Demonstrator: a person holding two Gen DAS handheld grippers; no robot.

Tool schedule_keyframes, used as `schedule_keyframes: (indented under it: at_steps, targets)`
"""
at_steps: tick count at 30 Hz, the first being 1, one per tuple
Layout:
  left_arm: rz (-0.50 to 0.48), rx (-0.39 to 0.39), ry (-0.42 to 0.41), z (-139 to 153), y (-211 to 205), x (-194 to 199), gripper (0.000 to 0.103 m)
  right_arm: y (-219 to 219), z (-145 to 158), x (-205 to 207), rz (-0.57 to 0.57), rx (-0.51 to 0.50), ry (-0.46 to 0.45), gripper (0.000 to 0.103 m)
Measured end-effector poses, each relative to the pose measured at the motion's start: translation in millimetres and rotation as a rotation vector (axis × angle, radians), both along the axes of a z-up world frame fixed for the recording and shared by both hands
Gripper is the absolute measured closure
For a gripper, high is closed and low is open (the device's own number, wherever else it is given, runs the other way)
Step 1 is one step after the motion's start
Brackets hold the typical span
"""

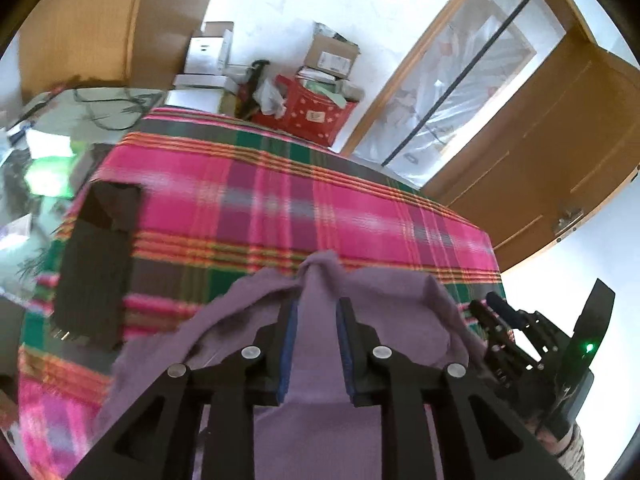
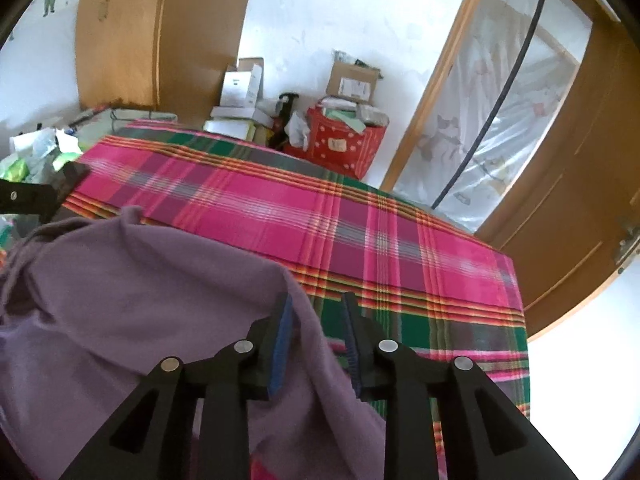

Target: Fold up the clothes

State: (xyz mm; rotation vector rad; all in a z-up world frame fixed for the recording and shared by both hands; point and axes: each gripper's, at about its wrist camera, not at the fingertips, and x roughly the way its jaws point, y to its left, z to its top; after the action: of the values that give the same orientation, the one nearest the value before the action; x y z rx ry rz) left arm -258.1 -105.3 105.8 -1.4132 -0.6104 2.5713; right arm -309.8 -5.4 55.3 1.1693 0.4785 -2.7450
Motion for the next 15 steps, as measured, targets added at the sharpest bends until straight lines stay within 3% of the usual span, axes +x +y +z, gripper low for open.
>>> schedule_keyframes:
  at_steps: [7,15]
  targets:
    - [0.060,-0.014,-0.010,3.6,-40.8,81.8,0.081,2.9,15.9,62.6,0.031,-0.058,0.012,0.075]
    - [0.165,-0.004,-0.067,-22.6,-85.3,158.8,0.081,-7.4,8.8,148.8,0.156,-0.116,0.005,0.075]
